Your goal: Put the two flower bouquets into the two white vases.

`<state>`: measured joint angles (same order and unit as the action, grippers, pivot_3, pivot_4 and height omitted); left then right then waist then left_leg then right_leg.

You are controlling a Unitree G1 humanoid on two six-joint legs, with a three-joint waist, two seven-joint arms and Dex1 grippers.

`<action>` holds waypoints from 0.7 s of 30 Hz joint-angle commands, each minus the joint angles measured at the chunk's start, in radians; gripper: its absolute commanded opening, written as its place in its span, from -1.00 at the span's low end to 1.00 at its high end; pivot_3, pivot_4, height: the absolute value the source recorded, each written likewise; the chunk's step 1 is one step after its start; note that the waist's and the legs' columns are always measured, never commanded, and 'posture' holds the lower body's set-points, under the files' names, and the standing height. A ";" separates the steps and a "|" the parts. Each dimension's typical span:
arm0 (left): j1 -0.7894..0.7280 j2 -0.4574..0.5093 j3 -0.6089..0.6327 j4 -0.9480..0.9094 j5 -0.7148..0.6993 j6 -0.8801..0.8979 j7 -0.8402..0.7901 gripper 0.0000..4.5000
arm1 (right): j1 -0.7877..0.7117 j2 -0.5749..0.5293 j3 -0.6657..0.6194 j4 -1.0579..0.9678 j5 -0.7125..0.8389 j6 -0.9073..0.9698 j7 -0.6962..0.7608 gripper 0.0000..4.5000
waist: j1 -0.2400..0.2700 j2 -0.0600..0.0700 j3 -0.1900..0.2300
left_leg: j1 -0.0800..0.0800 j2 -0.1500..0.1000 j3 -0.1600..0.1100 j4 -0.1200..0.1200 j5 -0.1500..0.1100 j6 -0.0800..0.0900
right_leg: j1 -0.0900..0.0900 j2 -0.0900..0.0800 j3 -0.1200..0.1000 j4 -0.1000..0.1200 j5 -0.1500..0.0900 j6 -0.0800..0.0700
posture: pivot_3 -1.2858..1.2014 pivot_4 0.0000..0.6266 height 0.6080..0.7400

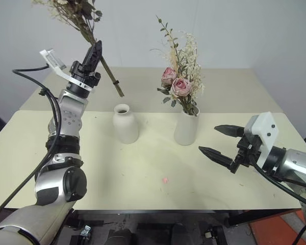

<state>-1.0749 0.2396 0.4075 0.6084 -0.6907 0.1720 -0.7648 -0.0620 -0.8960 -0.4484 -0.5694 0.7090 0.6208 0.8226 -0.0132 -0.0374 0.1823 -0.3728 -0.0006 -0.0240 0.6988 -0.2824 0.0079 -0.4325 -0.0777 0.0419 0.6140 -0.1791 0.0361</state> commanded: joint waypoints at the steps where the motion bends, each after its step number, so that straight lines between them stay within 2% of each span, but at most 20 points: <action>1: 0.009 0.015 -0.020 -0.019 0.024 -0.029 -0.029 -0.95 | 0.006 -0.001 -0.043 -0.039 0.000 -0.020 -0.017 1.00 | 0.000 0.000 0.000 | 0.000 0.000 0.000 0.000 0.000 0.000 | 0.000 0.000 0.000 0.000 0.000 0.000 | 0.03 -0.52 1.00; 13: 0.100 0.026 -0.043 -0.092 0.047 -0.014 -0.028 -0.95 | 0.020 -0.002 -0.034 -0.027 -0.015 -0.036 -0.015 1.00 | 0.002 0.000 0.000 | 0.001 0.000 0.000 0.000 0.000 0.000 | 0.001 0.000 0.000 -0.001 0.000 0.000 | 0.03 -0.52 1.00; 21: 0.136 0.016 -0.110 -0.118 0.111 -0.059 -0.061 -0.95 | 0.009 -0.005 -0.024 0.000 -0.032 -0.051 -0.010 1.00 | 0.002 0.000 0.000 | 0.003 0.000 -0.001 0.000 0.000 0.000 | 0.005 0.000 -0.001 -0.003 0.000 0.000 | 0.03 -0.52 1.00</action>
<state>-0.9312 0.2484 0.3165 0.5443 -0.6001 0.1483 -0.8104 -0.0349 -0.8958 -0.4476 -0.5625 0.6799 0.6004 0.8121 -0.0112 -0.0374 0.1823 -0.3694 -0.0005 -0.0246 0.6986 -0.2826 0.0083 -0.4272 -0.0778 0.0411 0.6113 -0.1791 0.0365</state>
